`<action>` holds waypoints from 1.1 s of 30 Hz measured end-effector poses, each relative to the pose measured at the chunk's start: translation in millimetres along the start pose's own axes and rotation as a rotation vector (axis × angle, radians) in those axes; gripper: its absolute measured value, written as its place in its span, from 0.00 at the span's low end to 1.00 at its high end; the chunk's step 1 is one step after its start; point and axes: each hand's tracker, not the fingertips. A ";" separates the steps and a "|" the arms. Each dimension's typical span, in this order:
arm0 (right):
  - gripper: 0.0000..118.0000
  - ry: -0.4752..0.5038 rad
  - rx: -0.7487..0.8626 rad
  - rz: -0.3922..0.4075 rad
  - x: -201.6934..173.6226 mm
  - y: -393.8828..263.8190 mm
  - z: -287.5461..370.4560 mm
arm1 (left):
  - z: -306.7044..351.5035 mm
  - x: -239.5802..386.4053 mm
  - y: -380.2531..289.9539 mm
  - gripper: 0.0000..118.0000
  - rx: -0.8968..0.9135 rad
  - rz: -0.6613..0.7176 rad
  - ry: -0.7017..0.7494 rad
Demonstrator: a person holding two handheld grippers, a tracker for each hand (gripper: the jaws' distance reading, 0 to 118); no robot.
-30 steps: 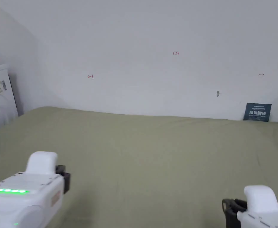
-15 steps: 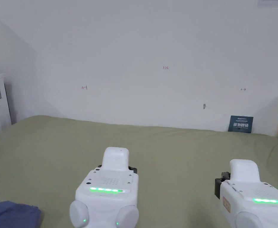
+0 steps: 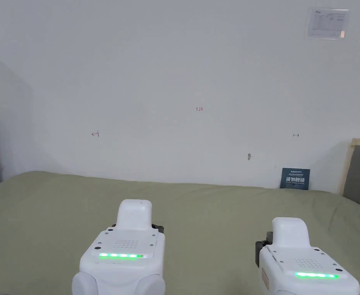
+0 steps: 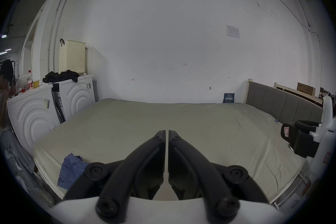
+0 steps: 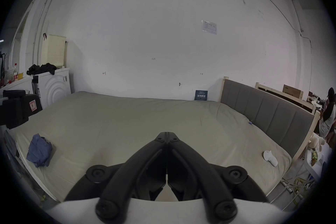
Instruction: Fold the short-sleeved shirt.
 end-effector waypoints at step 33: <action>0.01 0.005 0.025 0.006 1.2 1.5 11.4 | 4.4 -7.9 -8.9 0.02 -0.030 0.011 0.004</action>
